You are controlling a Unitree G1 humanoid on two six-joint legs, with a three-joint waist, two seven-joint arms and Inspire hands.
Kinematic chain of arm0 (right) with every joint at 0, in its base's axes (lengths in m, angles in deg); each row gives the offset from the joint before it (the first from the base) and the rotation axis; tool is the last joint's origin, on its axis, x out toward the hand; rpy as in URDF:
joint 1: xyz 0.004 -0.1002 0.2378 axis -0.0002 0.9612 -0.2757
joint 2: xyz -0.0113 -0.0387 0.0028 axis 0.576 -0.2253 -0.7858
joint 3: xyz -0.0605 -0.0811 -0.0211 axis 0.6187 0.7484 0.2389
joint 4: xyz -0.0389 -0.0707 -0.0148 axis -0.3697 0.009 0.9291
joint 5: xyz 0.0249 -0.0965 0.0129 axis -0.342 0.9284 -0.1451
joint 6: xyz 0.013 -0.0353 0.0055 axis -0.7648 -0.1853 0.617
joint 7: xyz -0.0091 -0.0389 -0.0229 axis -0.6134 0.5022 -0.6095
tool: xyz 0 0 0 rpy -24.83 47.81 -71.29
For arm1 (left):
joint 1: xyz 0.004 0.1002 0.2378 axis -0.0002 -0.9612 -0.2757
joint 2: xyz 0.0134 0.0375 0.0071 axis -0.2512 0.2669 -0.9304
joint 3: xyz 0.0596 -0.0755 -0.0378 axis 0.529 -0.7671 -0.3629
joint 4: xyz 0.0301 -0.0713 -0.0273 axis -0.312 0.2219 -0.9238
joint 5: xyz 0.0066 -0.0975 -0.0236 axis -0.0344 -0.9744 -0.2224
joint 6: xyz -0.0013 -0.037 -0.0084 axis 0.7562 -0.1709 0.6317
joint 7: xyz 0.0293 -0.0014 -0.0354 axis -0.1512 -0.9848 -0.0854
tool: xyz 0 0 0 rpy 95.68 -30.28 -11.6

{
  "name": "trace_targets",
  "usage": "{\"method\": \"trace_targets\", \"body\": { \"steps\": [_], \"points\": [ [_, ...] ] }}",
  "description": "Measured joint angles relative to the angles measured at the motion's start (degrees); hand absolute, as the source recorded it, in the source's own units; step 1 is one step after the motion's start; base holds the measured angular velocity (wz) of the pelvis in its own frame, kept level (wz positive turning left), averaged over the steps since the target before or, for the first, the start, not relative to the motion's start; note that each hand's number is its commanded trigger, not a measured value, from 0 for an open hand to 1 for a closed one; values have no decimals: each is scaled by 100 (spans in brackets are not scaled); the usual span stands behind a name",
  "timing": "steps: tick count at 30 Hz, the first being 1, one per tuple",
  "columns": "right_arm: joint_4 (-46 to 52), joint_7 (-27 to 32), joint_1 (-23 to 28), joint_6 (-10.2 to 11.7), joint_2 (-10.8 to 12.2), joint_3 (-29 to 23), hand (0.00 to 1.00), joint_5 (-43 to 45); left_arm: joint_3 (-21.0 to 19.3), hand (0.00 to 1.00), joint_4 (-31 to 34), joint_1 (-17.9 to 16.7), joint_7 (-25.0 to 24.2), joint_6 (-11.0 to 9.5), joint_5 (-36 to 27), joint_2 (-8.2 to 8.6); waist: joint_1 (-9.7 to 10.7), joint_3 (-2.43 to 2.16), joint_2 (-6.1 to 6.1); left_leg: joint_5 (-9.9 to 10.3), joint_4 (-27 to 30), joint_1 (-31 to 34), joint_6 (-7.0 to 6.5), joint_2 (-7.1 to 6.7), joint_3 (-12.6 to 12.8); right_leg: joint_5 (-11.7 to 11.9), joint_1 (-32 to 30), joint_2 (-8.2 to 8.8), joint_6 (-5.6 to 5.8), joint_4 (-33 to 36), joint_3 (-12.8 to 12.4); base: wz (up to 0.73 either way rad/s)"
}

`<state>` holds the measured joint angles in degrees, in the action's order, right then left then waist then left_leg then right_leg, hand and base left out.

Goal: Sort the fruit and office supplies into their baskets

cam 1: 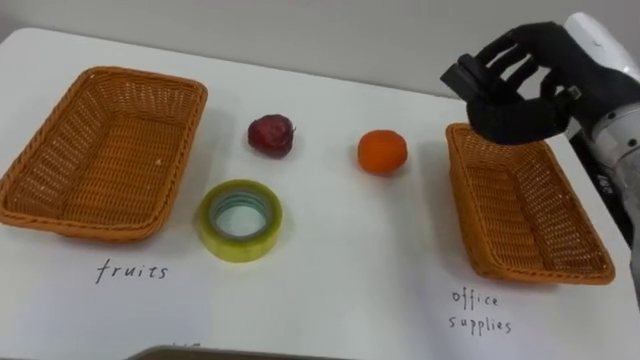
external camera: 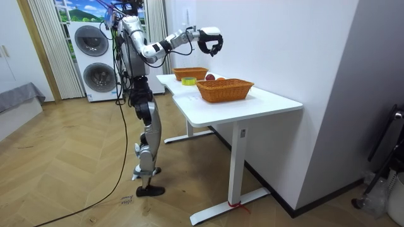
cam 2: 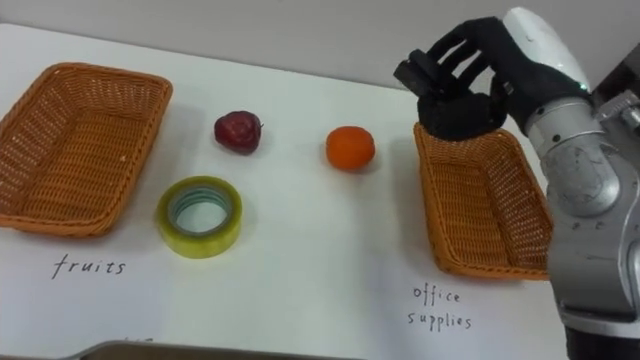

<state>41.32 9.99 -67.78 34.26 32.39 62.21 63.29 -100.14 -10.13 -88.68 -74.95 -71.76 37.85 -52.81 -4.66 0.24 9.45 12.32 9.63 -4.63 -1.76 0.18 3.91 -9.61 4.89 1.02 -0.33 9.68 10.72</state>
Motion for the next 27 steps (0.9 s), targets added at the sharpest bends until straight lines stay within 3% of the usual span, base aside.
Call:
{"method": "trace_targets", "body": {
  "steps": [10, 18, 27],
  "points": [
    [-131, 391, 1, 3, -144, -61, 100, -118, 18, 0, 139, -29, 62, 32, 8, -1, 122, 19, -42, 1, 0, 7, 1, 2, 14, 0, -14, -2, 0, 2, 12, 0],
    [-564, 658, 41, 42, -167, -59, 100, -115, 20, 0, 247, -28, 59, 52, 14, 8, 118, -21, -100, 0, 7, -24, 1, 4, 41, 0, 12, -1, 0, 2, 4, 0],
    [-1452, 723, 297, 54, -165, 97, 100, -102, 355, 0, 227, -269, 48, 190, 276, 23, 88, 30, -233, 1, -11, -104, 0, 6, 65, 0, 67, -7, 0, 14, -120, -4]
  ]
}}
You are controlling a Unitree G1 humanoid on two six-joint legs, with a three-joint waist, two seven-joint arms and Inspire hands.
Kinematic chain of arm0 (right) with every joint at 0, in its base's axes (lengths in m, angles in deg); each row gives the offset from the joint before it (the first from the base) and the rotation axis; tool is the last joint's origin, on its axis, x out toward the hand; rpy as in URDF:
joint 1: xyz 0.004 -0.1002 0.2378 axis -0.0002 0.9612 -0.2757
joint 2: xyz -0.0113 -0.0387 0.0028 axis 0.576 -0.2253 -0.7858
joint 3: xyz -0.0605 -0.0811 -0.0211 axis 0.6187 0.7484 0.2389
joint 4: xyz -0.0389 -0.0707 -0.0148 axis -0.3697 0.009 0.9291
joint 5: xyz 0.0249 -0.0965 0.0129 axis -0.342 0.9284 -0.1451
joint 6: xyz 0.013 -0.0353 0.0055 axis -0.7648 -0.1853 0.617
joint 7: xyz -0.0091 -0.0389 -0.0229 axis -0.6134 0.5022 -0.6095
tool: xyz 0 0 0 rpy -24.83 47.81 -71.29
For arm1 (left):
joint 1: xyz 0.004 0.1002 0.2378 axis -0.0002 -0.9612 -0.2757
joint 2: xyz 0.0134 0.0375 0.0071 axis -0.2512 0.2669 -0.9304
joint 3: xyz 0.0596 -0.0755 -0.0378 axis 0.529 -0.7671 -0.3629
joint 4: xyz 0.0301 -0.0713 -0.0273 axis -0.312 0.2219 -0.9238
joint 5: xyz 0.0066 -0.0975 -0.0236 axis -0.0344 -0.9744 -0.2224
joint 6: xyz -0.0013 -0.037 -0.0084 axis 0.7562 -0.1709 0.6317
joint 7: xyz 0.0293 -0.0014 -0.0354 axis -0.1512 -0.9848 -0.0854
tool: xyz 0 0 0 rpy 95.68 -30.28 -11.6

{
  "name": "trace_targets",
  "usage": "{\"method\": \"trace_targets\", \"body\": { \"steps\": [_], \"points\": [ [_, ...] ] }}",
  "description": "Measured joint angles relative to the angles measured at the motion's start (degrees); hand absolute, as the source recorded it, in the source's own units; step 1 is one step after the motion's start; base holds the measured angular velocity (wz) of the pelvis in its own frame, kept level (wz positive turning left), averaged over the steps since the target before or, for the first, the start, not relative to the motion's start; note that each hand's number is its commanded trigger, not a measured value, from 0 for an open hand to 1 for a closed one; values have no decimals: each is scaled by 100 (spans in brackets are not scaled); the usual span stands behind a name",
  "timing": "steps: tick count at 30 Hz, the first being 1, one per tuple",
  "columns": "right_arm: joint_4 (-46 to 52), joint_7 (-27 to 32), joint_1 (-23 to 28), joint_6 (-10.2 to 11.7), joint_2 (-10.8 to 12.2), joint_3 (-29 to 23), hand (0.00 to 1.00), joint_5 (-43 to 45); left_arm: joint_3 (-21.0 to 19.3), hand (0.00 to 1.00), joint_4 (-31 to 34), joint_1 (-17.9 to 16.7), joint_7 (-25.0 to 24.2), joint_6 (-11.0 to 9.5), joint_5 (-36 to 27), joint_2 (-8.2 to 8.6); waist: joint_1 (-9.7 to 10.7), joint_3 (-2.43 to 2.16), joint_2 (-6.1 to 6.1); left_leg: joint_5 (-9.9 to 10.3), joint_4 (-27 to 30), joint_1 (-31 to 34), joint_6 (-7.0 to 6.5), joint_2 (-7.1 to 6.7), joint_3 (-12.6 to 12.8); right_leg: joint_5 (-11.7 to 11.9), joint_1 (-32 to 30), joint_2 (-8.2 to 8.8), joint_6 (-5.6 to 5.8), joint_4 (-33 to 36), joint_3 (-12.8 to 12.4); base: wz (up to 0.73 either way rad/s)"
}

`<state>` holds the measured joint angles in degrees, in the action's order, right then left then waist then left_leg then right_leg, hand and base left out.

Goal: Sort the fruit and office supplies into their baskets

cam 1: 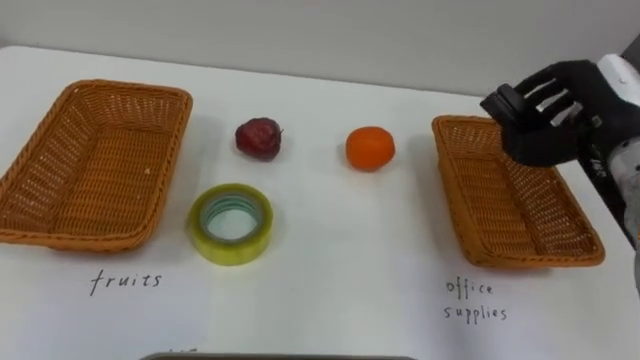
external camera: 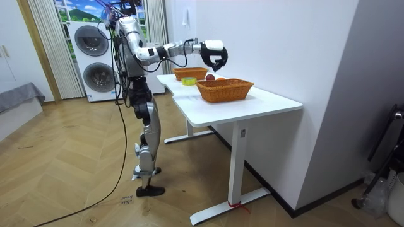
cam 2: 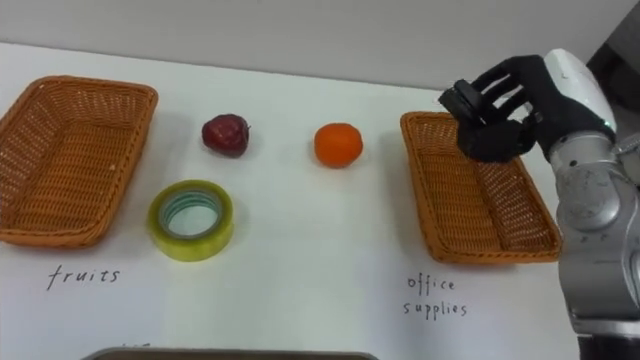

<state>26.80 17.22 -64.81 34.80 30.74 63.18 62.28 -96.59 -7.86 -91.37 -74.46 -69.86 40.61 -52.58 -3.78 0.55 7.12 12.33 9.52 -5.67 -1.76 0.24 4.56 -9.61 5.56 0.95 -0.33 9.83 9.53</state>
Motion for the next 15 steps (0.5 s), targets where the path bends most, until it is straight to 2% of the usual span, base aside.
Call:
{"method": "trace_targets", "body": {
  "steps": [4, 10, 15],
  "points": [
    [-172, 1, 16, 4, 0, 13, 100, -38, 49, 0, 5, -26, -55, 1, 1, 5, 20, -21, -37, -5, 2, 8, 7, 1, -1, 0, 0, -2, 0, -2, 28, 0],
    [-174, 93, 16, 9, 1, 138, 100, -140, 152, 0, 26, -13, -55, 3, 2, 5, 16, -58, 4, -5, 15, 5, 6, 2, -6, 0, 0, -2, 0, -7, 50, 0],
    [-230, 143, 29, 45, 5, 285, 100, -142, 226, 0, 39, 8, -49, -2, 5, 4, 11, -57, -8, -5, 15, -3, 6, 1, -21, 0, 22, 2, 0, -14, 81, 3]
  ]
}}
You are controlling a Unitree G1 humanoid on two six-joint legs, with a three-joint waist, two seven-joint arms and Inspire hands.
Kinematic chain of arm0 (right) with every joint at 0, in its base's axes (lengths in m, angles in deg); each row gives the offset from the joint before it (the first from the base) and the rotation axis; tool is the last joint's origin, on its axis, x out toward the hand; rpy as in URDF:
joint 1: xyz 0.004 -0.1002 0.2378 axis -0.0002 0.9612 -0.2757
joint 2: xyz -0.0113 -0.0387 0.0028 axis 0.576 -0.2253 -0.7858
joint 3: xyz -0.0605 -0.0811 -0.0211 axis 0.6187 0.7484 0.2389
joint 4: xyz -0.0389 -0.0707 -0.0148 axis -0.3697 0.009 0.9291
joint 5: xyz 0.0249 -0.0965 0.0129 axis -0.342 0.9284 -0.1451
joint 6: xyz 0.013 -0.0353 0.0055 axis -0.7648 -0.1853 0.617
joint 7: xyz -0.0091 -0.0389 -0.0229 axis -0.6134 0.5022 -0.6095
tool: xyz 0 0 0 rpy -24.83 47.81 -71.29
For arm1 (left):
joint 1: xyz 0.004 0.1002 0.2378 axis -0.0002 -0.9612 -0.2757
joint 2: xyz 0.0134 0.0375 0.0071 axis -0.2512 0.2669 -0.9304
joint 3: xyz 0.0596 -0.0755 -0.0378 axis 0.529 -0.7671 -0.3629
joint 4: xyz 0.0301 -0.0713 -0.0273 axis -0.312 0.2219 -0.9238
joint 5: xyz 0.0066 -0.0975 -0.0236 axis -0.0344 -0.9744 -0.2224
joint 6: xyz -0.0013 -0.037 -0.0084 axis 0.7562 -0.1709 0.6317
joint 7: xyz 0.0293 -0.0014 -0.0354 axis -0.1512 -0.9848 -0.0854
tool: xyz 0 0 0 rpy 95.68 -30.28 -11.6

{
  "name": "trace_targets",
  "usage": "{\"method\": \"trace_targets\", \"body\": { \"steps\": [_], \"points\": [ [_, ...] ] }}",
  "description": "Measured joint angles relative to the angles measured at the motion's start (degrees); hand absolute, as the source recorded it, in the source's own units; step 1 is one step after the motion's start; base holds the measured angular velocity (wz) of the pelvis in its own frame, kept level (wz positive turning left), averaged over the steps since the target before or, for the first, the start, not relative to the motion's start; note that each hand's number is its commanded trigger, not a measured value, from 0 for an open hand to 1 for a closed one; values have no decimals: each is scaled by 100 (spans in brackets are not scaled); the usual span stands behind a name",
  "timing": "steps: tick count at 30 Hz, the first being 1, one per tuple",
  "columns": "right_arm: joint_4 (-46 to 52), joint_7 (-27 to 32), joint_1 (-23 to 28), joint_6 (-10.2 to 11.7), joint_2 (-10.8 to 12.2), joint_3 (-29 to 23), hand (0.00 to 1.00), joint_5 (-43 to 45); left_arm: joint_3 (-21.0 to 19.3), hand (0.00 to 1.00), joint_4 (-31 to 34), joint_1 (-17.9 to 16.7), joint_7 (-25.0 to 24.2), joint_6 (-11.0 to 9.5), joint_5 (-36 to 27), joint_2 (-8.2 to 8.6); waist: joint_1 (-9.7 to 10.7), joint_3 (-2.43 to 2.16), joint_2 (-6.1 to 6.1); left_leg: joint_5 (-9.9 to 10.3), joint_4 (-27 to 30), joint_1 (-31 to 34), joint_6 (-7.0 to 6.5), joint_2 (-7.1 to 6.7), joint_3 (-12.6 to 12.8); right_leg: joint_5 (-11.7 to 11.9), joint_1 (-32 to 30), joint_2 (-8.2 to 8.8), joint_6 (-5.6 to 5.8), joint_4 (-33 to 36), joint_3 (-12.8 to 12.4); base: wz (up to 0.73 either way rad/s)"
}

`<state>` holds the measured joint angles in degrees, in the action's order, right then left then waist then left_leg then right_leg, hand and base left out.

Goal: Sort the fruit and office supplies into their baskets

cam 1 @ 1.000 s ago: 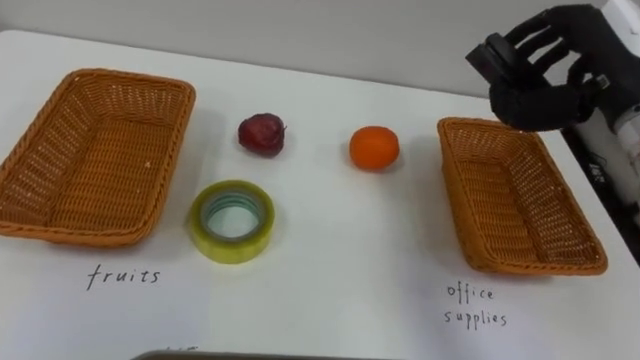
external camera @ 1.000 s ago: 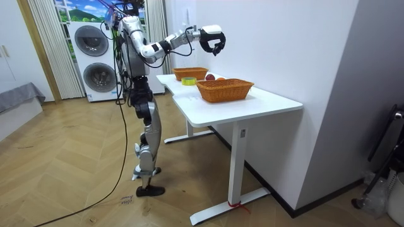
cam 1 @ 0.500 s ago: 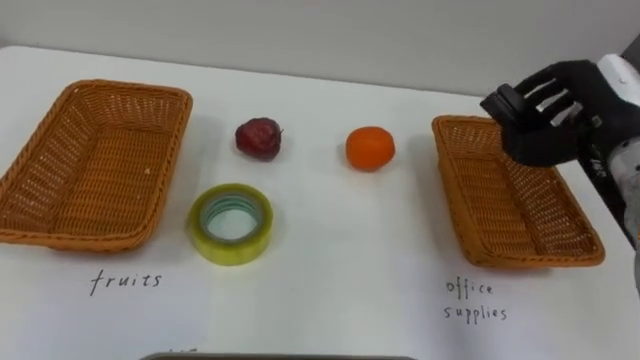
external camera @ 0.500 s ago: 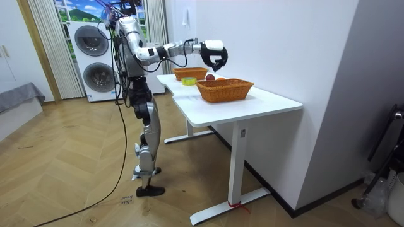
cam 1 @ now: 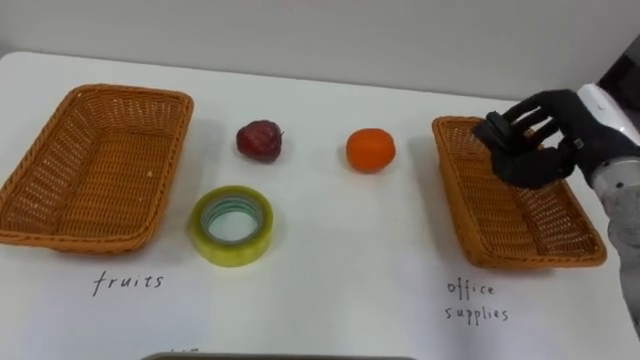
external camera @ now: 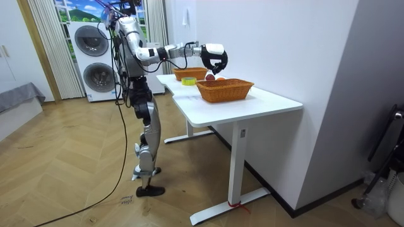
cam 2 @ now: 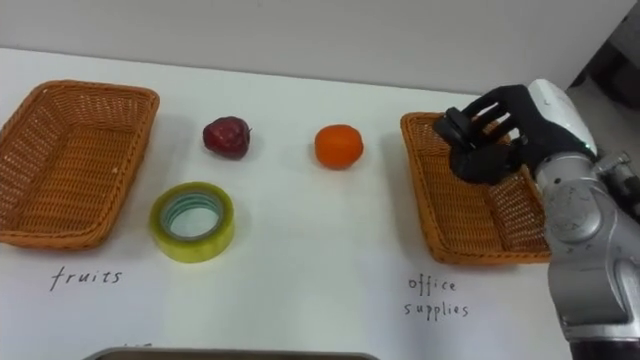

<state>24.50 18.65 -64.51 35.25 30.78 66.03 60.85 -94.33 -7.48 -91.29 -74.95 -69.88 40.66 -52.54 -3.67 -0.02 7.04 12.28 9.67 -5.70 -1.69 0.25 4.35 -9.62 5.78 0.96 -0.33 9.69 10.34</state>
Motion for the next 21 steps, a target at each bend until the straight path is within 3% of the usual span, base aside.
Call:
{"method": "trace_targets", "body": {
  "steps": [1, 2, 3, 4, 9, 21],
  "points": [
    [-48, 33, 20, 24, 0, 25, 100, -1, 0, 0, 0, -1, 4, 2, 0, 0, -2, 0, -1, 0, -1, -1, 0, 0, -3, 0, 5, 0, 0, 0, 11, 4],
    [-70, 43, 37, 29, 1, 33, 62, -7, 1, 0, -2, -1, 5, 3, -1, 0, -4, 6, -10, 0, -2, 0, 0, 0, -8, 0, 7, 0, 0, -1, 14, 5],
    [-112, 73, 94, 31, 1, 43, 39, -32, 2, 0, -4, -2, 9, 10, -1, 0, -16, 6, -12, 0, -2, 0, 0, 0, -32, 0, 11, 0, 0, -2, 21, 4],
    [-145, 101, 168, 31, 1, 51, 0, -55, 2, 0, -4, -5, 24, 19, -5, 1, -30, 6, -12, 0, -7, 0, 0, 0, -35, 0, 14, 1, 0, -1, 36, 3],
    [-246, 171, 309, 28, 4, 125, 0, -112, 51, 0, -6, -9, 118, 29, -6, 1, -42, 23, -58, 0, -16, 6, 0, -2, -47, 0, 19, 5, 0, 0, 44, 0],
    [-242, 304, 313, 30, 5, 125, 0, -260, 50, 0, -13, -12, 119, 71, -5, 2, -120, -13, -42, 0, -7, 6, 0, -4, -58, 0, 33, 6, 0, 3, 50, 0]
  ]
}}
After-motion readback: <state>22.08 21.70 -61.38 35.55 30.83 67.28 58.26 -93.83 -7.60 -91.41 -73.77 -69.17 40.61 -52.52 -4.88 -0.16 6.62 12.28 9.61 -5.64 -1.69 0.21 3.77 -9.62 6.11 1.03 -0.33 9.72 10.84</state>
